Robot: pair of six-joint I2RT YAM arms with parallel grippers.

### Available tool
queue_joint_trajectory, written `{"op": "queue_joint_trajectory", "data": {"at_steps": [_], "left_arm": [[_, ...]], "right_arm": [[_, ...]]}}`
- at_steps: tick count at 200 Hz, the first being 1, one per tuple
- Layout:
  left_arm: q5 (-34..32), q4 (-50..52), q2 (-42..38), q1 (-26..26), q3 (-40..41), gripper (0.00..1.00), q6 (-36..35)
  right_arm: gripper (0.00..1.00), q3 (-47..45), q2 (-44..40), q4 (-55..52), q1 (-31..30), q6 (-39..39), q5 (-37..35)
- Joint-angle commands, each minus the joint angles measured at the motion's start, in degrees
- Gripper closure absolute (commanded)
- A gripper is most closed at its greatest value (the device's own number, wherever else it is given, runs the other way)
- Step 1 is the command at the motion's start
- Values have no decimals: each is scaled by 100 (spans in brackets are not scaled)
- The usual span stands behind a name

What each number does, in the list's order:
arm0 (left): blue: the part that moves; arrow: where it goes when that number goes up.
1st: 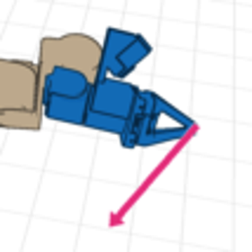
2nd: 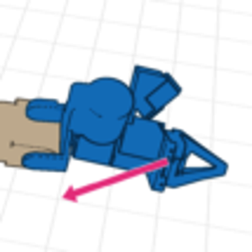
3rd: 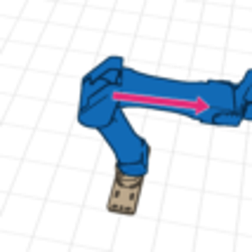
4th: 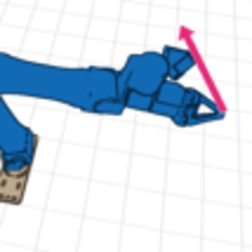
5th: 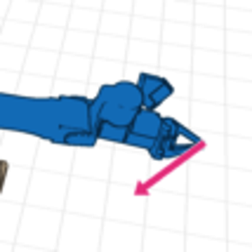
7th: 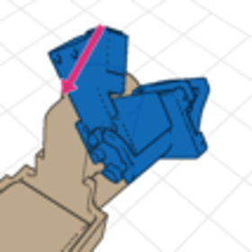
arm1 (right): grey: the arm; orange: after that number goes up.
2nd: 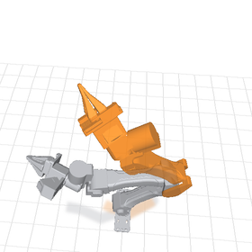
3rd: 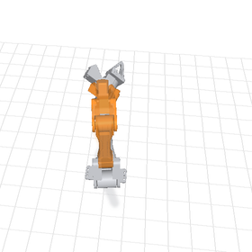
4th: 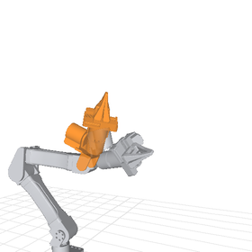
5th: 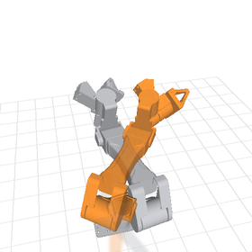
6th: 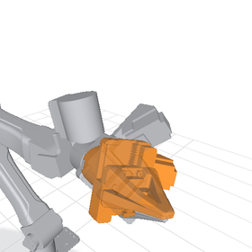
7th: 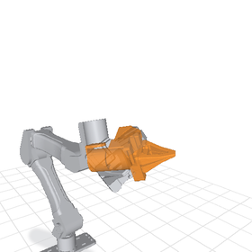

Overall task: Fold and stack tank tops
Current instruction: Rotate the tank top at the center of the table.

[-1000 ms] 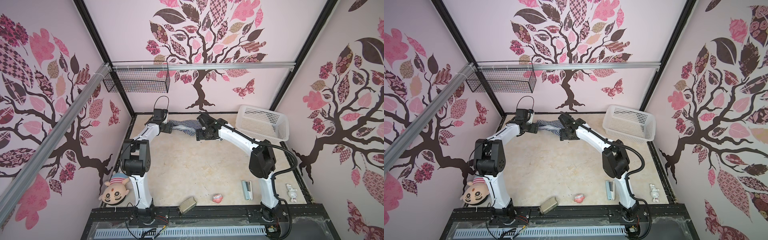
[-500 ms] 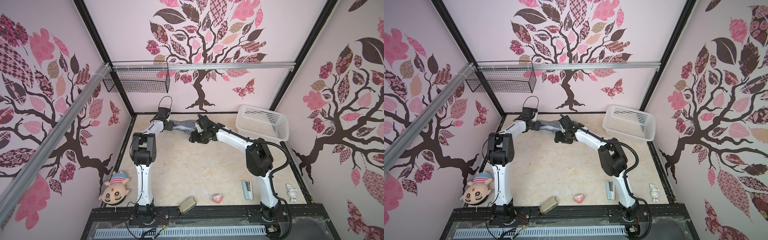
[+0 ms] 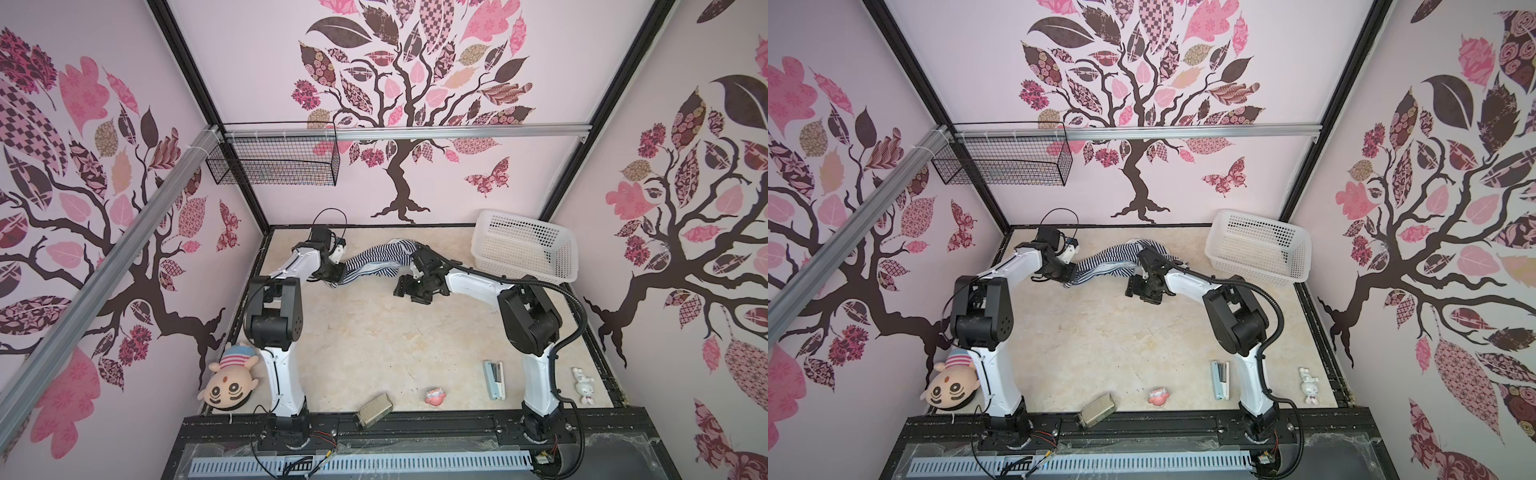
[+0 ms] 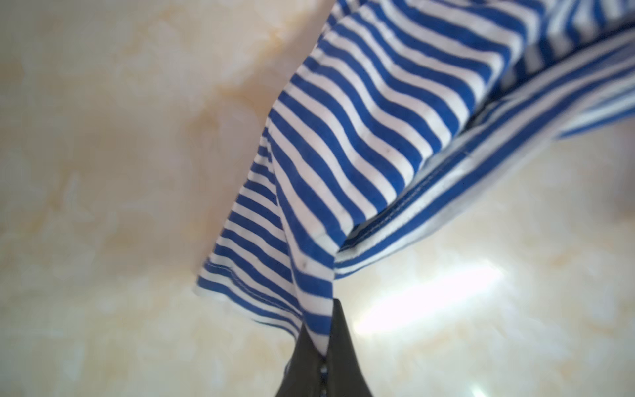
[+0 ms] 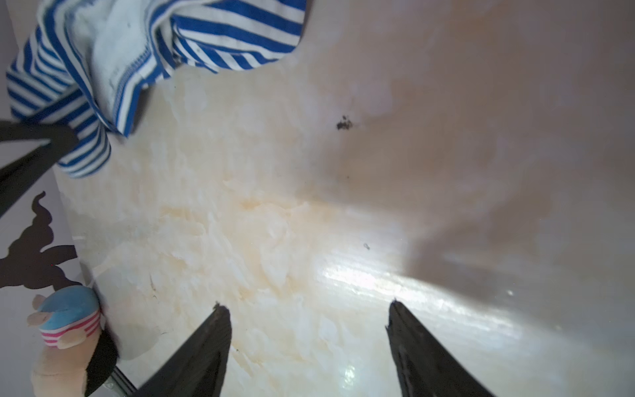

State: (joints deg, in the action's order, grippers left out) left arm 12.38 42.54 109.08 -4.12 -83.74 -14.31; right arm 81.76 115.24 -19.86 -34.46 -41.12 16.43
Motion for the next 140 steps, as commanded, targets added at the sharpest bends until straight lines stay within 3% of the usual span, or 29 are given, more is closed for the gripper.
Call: {"op": "queue_joint_trajectory", "data": {"at_steps": [1,37,55,76,116,140], "left_arm": [[1197,600,-894,-19,407,100,-191],[2049,1472,-1717,-10,1119,100,-793],[2051,1353,-1911,7,1576,100,-914],[1976,1151,-1956,25,1964,100,-988],[1512,909,-1972,34,2367,100,-1010],[1364,812,-2176,36,2582,69,-986]], "right_arm": [[23,-346,-762,316,-17,-167,95],[21,-714,-1347,230,42,-133,-7],[20,-682,-1336,327,71,-156,90],[20,-325,-878,405,71,-216,508],[22,436,-18,472,192,-216,583],[23,805,318,498,339,-291,656]]}}
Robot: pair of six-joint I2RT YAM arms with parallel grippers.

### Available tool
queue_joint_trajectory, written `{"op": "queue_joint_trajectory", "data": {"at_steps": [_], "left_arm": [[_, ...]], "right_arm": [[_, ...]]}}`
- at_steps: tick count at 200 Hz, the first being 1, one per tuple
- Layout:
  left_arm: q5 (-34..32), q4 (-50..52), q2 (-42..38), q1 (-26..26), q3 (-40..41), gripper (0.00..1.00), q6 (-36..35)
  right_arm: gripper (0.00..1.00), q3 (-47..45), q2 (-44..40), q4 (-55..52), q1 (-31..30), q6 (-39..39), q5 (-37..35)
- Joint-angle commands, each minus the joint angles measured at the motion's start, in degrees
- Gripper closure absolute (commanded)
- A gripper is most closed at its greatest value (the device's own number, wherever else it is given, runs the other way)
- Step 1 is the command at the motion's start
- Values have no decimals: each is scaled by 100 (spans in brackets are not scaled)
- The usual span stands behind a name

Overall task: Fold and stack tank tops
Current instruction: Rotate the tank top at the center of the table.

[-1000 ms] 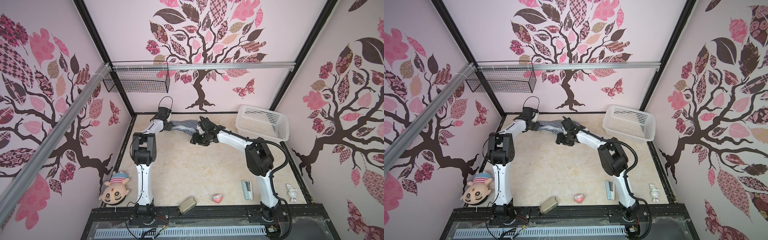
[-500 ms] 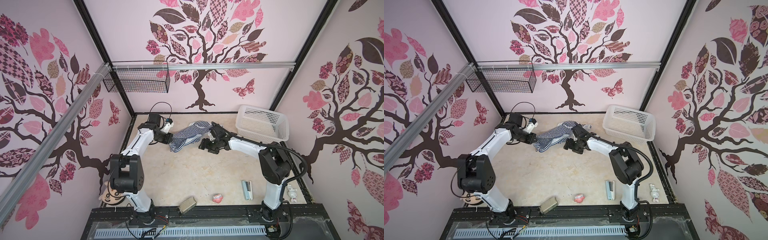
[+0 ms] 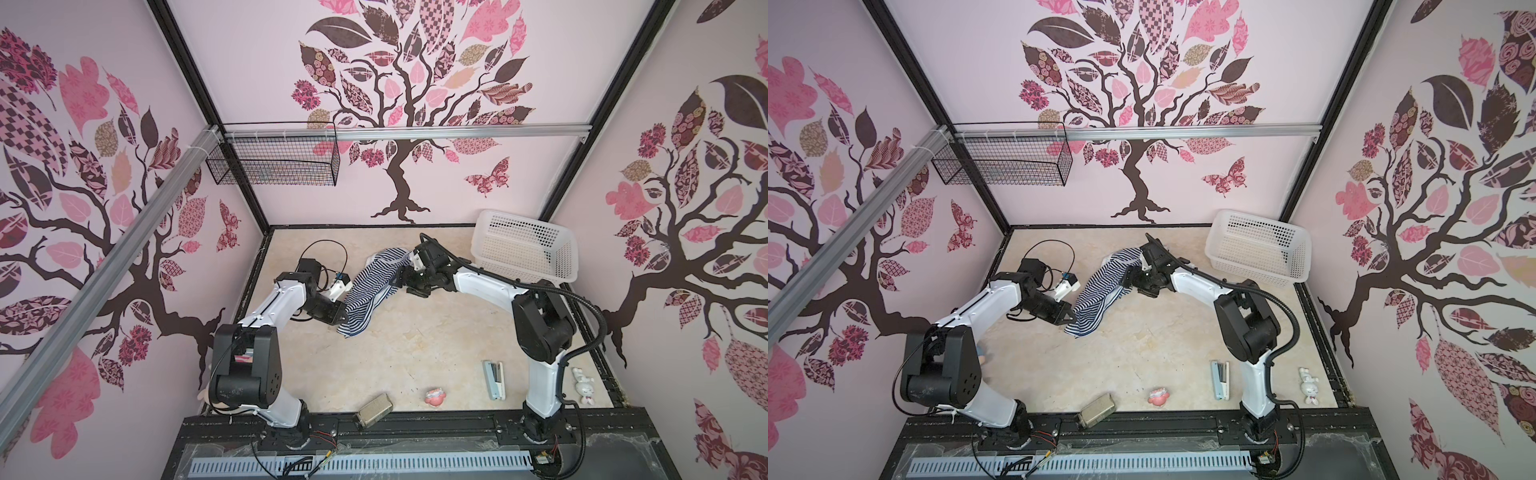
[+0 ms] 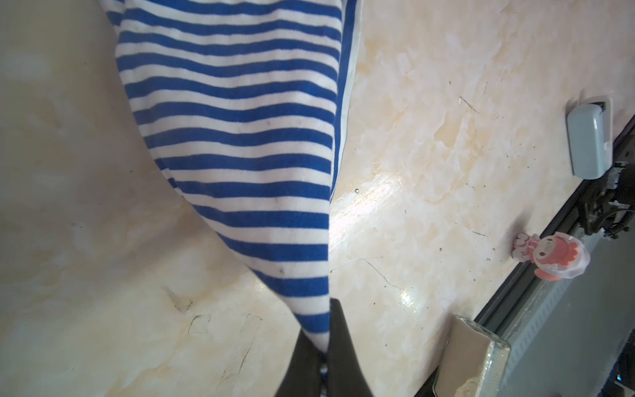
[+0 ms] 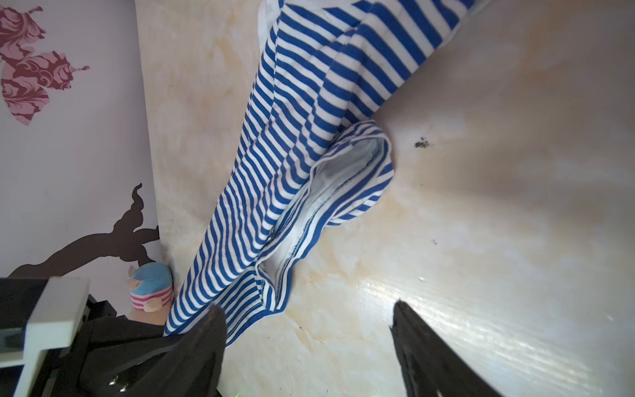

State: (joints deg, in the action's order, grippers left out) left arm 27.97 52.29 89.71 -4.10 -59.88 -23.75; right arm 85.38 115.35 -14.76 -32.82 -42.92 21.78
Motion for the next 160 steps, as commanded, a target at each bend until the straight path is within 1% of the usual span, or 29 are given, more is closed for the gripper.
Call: {"op": "queue_joint_trajectory", "data": {"at_steps": [1,10,21,36,51,73,104,121,132,144,160], "left_arm": [[-199,-174,-250,33,209,67,-33],[-312,-267,-380,32,320,58,13],[-429,-395,-554,36,442,50,61],[-570,-473,-765,32,548,44,106],[-647,-479,-920,36,638,40,83],[-843,-544,-1081,32,820,39,37],[-1004,-518,-1271,32,1078,39,-159],[-1043,-594,-1506,32,1288,39,-210],[-1060,-631,-1615,32,1412,39,-249],[-1081,-618,-1657,36,1495,40,-263],[-1108,-610,-1689,32,1565,40,-258]], "right_arm": [[24,456,332,-15,186,-112,127],[24,618,445,-67,237,-112,147],[27,829,600,-210,280,-120,71],[32,1103,816,-302,311,-112,129],[38,1414,1053,-425,311,-96,185],[43,1854,1367,-740,307,-32,164],[50,2124,1500,-1191,302,251,-201],[51,2024,1418,-1136,302,305,-113],[51,1979,1377,-1149,302,340,-208],[51,1990,1400,-1235,289,403,-286],[52,1966,1460,-1265,278,449,-174]]}}
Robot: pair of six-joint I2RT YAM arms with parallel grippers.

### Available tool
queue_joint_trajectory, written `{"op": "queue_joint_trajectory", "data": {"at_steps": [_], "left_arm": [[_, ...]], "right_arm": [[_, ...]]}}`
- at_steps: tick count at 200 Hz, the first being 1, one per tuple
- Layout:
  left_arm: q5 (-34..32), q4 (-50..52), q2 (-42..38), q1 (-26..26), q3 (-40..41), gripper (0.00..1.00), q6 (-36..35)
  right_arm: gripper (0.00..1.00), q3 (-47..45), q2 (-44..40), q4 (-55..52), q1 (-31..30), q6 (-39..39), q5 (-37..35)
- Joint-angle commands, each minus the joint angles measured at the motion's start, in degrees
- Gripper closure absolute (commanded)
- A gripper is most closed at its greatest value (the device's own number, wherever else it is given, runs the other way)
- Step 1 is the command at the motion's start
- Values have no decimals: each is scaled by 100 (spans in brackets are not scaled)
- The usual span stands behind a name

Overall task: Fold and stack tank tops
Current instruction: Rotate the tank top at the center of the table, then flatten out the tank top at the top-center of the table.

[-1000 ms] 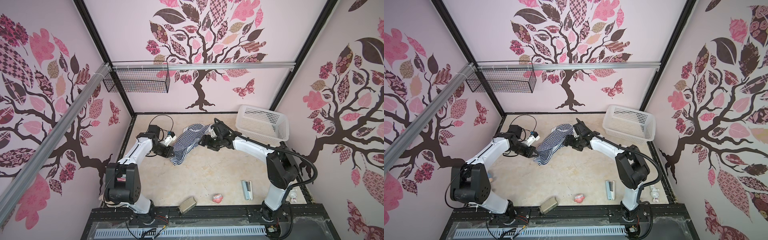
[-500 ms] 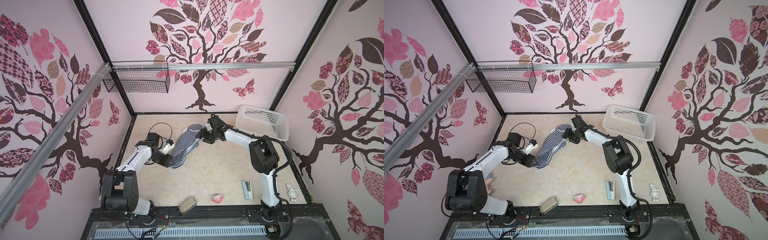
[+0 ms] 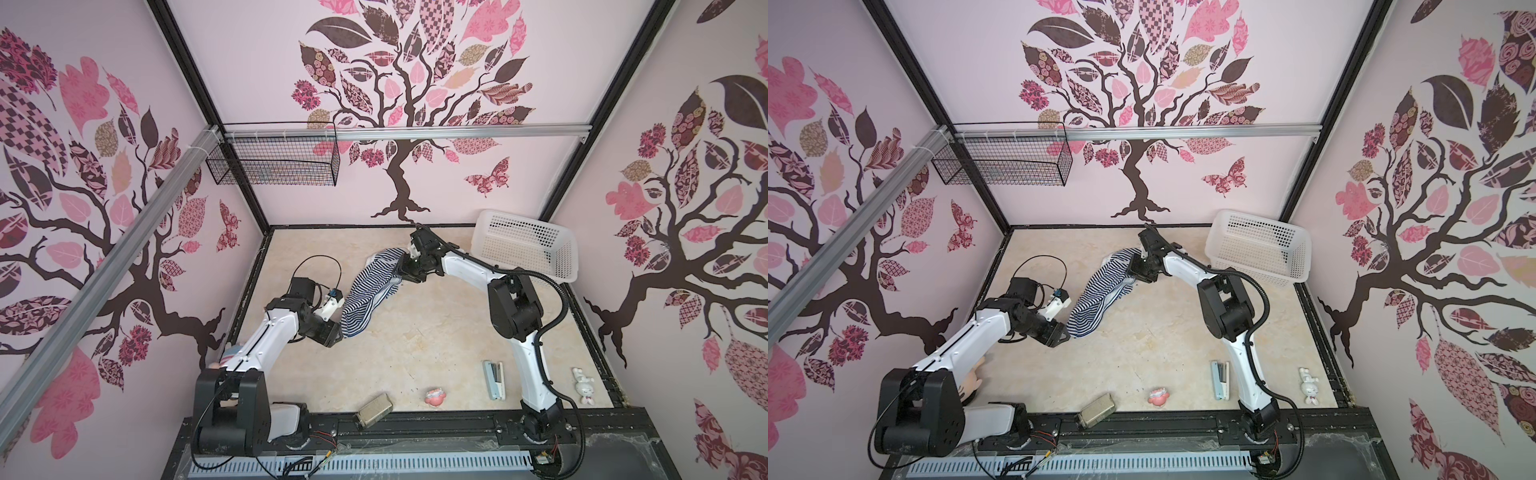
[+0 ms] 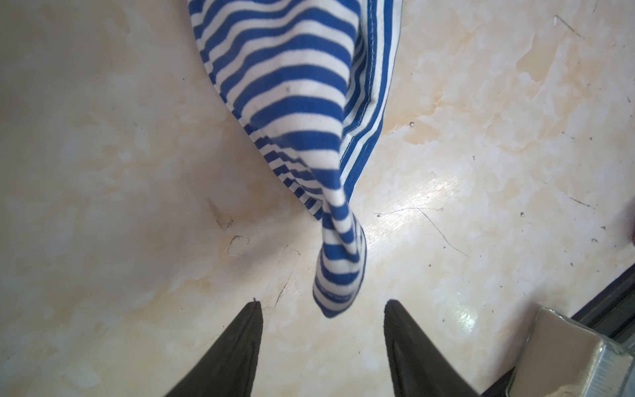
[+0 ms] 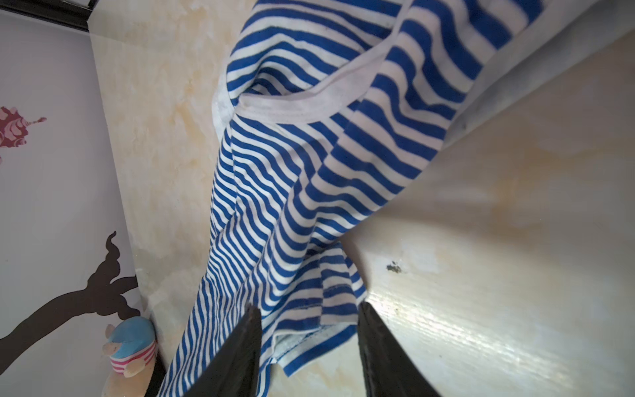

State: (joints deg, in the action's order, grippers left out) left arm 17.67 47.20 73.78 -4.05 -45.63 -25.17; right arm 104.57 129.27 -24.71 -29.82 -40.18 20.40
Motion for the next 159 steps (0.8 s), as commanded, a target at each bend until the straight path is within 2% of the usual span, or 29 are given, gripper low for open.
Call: {"op": "queue_joint_trajectory", "data": {"at_steps": [1,80,122,159], "left_arm": [[-83,-103,-98,28,150,40,-114],[-106,-208,-232,28,191,41,87],[-154,-201,-307,29,201,41,125],[-220,-289,-364,28,286,41,159]], "right_arm": [[52,46,69,-267,-22,181,-27],[56,517,387,-446,-120,292,-99],[63,737,519,-508,-120,272,-81],[82,692,507,-550,-120,270,-91]]}}
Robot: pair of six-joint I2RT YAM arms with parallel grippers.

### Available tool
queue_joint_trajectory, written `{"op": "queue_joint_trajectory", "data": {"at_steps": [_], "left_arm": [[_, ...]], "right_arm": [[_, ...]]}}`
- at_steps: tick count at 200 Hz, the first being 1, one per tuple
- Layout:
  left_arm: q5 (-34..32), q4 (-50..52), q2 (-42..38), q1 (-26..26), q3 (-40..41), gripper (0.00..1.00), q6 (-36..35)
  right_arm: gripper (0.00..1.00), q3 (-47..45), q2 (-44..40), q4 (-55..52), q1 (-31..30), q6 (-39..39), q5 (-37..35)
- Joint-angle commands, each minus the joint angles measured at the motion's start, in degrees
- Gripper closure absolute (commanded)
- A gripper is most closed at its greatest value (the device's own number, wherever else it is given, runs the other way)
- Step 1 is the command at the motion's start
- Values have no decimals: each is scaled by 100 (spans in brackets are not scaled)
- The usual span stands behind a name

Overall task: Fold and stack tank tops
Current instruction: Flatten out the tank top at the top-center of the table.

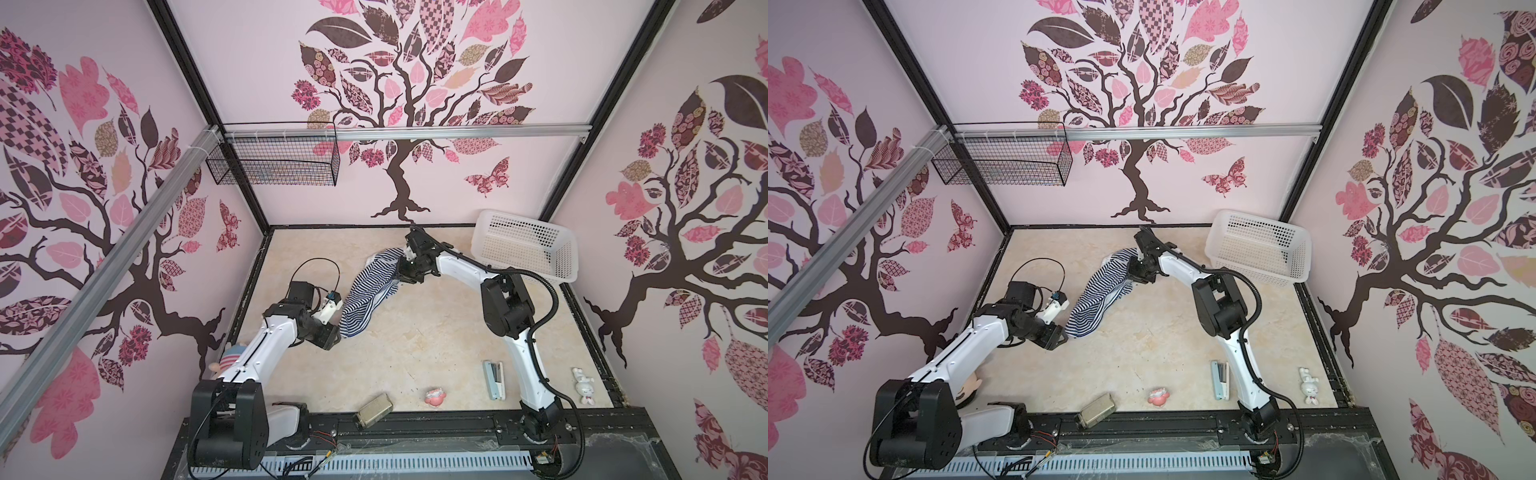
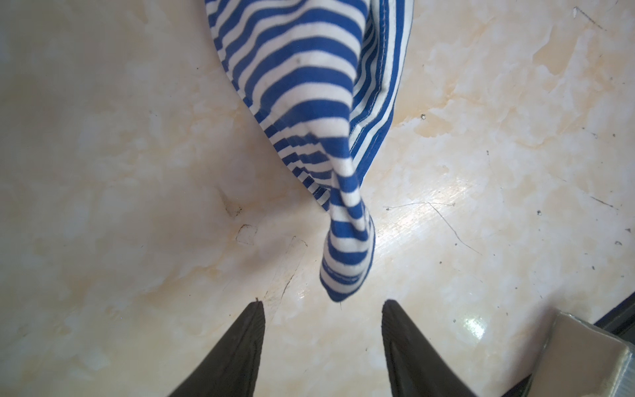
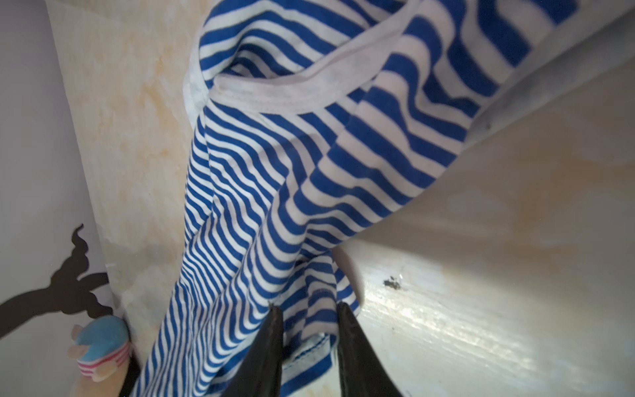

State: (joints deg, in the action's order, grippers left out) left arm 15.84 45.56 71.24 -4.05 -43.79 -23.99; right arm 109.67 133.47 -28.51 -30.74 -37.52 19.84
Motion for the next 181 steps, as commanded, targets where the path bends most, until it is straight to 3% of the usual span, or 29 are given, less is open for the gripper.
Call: {"op": "queue_joint_trajectory", "data": {"at_steps": [1,55,97,150,181], "left_arm": [[-37,-121,-110,28,100,41,42],[79,-91,18,28,55,41,-44],[246,-45,223,28,-76,39,-161],[905,133,12,14,-213,40,-308],[842,110,161,-133,-269,45,-225]], "right_arm": [[82,171,81,-171,-28,6,-33],[93,-633,-821,-162,-33,12,3],[94,-2156,-2499,282,-63,-167,22],[95,-3570,-4622,278,-77,-469,-192],[94,-4584,-5587,193,-75,-637,-583]]}}
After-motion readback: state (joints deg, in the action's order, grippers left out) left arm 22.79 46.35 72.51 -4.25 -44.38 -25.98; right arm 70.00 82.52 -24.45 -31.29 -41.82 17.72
